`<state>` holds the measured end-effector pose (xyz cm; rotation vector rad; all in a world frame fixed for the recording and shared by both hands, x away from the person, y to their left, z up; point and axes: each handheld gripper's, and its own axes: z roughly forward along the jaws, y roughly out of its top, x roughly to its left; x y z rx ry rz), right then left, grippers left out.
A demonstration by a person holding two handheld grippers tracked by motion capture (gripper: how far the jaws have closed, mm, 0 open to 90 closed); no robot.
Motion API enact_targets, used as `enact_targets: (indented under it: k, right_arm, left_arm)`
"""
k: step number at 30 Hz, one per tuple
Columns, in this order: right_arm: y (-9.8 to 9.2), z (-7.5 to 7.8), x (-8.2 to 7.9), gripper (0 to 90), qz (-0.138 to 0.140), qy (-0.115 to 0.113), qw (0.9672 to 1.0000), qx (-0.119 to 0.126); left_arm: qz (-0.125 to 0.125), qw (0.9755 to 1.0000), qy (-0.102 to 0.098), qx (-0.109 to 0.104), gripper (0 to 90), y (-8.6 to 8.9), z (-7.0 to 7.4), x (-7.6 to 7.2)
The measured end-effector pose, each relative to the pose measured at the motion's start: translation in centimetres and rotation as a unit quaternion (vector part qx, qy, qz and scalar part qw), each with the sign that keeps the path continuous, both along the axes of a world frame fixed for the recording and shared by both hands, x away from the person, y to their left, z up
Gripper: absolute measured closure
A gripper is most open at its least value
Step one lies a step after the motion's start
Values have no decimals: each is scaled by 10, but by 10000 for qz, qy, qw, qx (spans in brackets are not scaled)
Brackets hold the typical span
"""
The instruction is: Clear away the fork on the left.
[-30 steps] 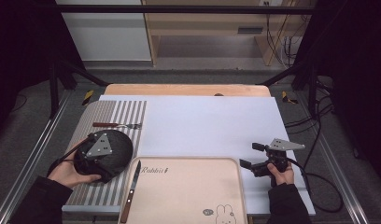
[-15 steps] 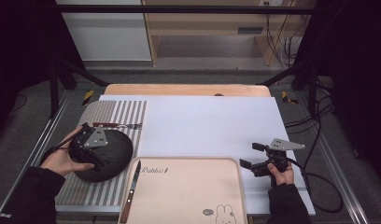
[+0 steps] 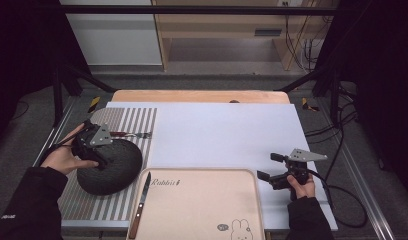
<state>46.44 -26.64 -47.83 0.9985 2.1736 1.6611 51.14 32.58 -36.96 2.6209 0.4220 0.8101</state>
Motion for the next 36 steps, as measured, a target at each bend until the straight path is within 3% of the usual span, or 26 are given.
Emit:
enact_targets:
  k: [9, 15, 22, 30, 36]
  right_arm:
    - [1, -1, 0, 4, -1, 15, 10000, -18]
    - [1, -1, 0, 4, -5, 23, 10000, -32]
    - [1, -2, 1, 4, -10, 30, 10000, -52]
    - [1, -3, 1, 4, -16, 53, 10000, -77]
    - [1, -3, 1, 4, -15, 75, 9999, -72]
  left_arm:
    - [-45, 9998, -143, 131, 15, 4, -2, 17]
    - [-98, 9990, -219, 369, 24, 8, -6, 30]
    - [-89, 9971, -311, 683, 46, 16, -12, 47]
    - [-146, 9959, -384, 803, 66, 23, -19, 63]
    - [-132, 9933, -465, 1047, 95, 23, -29, 76]
